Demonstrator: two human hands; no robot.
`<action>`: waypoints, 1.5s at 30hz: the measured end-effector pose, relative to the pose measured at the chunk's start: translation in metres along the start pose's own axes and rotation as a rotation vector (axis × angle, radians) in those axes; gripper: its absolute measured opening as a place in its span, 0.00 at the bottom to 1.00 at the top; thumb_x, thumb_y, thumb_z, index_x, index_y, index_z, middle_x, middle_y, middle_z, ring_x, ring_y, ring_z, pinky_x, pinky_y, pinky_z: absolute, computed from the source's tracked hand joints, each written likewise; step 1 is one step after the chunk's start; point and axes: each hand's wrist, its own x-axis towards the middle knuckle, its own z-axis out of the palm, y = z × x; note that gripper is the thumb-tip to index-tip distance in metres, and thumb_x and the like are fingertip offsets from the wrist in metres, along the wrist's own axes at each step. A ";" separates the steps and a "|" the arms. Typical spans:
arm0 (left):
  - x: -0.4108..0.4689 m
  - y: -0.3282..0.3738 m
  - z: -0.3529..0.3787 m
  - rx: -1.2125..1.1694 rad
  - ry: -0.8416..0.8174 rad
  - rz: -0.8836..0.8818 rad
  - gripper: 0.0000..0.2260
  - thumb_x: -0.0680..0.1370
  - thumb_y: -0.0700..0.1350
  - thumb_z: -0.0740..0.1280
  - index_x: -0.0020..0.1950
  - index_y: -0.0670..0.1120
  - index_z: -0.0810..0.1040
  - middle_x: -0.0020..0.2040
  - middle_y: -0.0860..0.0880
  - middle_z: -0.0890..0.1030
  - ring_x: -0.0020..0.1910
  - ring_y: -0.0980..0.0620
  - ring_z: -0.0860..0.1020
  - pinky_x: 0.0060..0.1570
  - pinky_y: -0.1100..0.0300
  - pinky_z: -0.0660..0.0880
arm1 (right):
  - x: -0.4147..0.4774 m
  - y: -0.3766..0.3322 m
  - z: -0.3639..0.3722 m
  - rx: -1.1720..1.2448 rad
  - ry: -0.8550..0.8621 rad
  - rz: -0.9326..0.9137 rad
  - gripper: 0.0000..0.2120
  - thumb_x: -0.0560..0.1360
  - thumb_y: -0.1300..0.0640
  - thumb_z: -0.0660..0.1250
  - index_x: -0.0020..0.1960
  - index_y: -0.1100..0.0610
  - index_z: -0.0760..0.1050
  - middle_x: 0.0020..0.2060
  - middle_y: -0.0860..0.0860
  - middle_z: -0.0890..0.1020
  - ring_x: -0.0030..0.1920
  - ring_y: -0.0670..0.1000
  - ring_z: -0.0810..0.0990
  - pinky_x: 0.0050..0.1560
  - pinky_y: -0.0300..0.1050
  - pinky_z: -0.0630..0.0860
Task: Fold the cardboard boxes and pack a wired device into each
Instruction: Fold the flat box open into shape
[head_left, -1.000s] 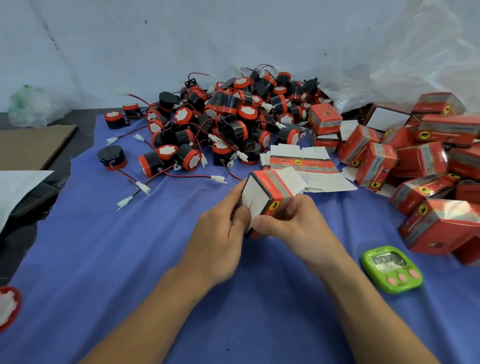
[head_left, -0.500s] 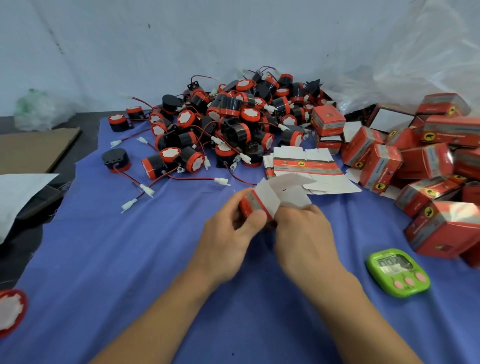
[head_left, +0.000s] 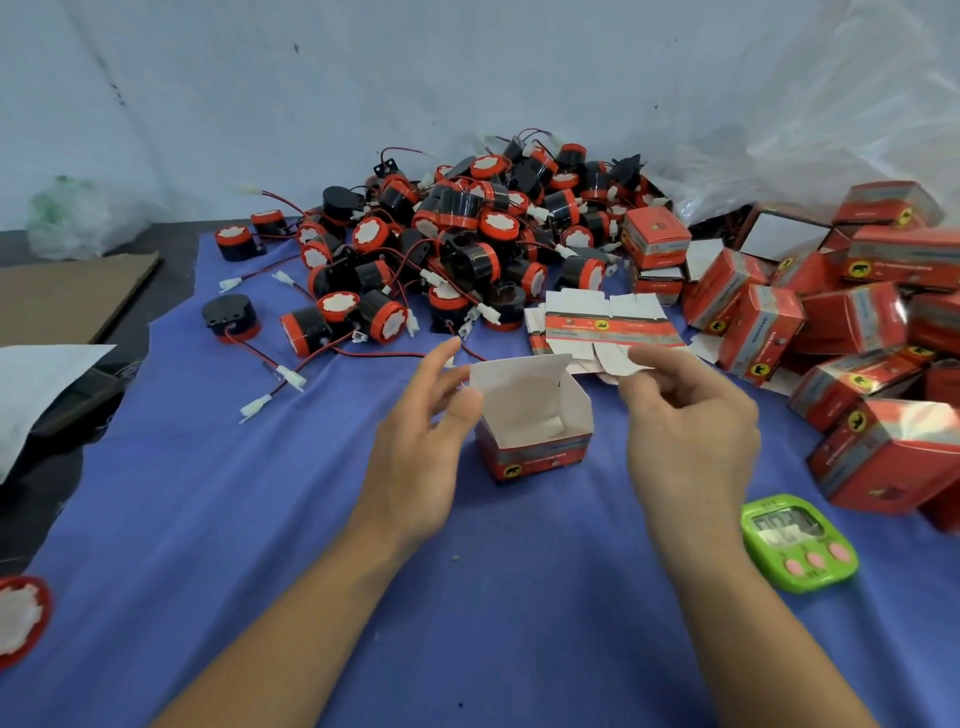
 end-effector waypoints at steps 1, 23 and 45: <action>-0.001 -0.001 0.003 0.012 -0.015 0.020 0.23 0.72 0.67 0.63 0.68 0.76 0.69 0.60 0.66 0.82 0.63 0.65 0.78 0.62 0.60 0.76 | 0.003 0.002 0.002 0.055 -0.119 0.101 0.10 0.76 0.57 0.69 0.51 0.46 0.85 0.39 0.38 0.86 0.40 0.41 0.82 0.45 0.47 0.80; -0.015 0.005 0.015 0.469 0.361 0.277 0.08 0.77 0.53 0.66 0.52 0.57 0.83 0.44 0.53 0.81 0.44 0.49 0.78 0.40 0.55 0.72 | 0.007 0.018 0.010 0.453 -0.574 0.522 0.11 0.81 0.61 0.64 0.56 0.60 0.85 0.50 0.54 0.89 0.54 0.51 0.87 0.51 0.43 0.82; -0.015 0.010 0.014 0.394 0.446 0.294 0.22 0.75 0.50 0.69 0.68 0.53 0.73 0.54 0.59 0.80 0.54 0.54 0.73 0.57 0.56 0.70 | 0.004 0.012 0.009 0.420 -0.776 0.290 0.15 0.79 0.67 0.64 0.49 0.56 0.88 0.49 0.54 0.88 0.48 0.48 0.86 0.46 0.39 0.80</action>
